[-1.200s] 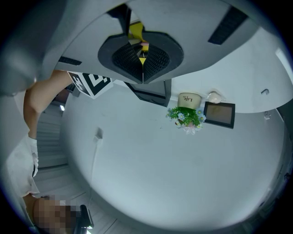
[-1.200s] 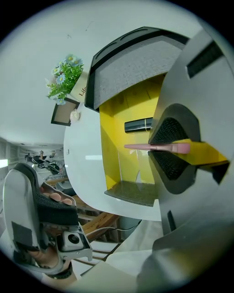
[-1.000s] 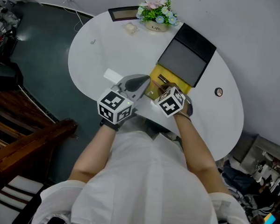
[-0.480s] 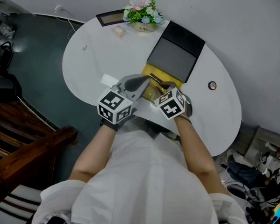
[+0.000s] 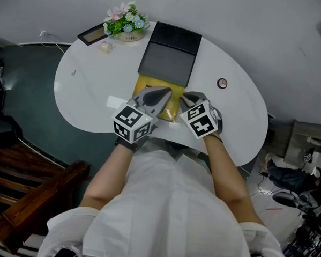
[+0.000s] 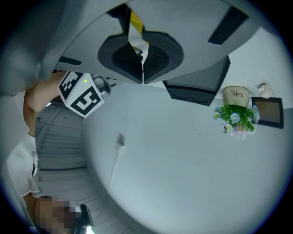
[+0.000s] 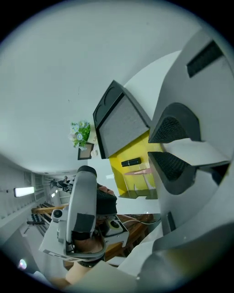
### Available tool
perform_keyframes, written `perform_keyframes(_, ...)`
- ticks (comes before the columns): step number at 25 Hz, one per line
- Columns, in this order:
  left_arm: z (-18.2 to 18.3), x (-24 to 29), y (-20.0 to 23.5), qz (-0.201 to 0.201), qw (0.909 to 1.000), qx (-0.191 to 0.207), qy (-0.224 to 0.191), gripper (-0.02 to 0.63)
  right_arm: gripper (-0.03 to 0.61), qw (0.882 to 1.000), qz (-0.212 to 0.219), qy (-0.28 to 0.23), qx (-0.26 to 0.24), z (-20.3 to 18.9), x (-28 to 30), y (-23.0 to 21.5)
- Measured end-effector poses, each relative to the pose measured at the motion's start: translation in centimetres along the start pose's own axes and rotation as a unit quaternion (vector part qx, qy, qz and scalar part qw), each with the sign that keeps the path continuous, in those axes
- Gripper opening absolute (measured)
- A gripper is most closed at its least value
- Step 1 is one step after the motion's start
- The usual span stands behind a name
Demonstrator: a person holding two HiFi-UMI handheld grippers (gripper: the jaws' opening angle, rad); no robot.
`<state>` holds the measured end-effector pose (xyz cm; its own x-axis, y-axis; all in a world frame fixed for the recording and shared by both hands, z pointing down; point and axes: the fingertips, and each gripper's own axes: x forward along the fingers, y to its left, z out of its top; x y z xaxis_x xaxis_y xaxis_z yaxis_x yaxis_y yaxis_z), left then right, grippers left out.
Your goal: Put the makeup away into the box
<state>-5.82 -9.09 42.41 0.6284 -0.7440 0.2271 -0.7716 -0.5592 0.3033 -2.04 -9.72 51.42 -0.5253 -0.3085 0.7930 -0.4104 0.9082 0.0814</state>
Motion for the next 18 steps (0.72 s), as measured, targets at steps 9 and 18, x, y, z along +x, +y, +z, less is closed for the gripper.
perform_keyframes(9, 0.0, 6.5, -4.5, -0.044, 0.9989, 0.011, 0.016, 0.02, 0.064, 0.998, -0.042, 0.009, 0.055, -6.3, -3.9, -6.9)
perform_keyframes(18, -0.2, 11.6, -6.6, -0.051, 0.9984, 0.006, 0.025, 0.02, 0.118, 0.996, -0.049, 0.026, 0.064, -10.6, -4.4, -12.9)
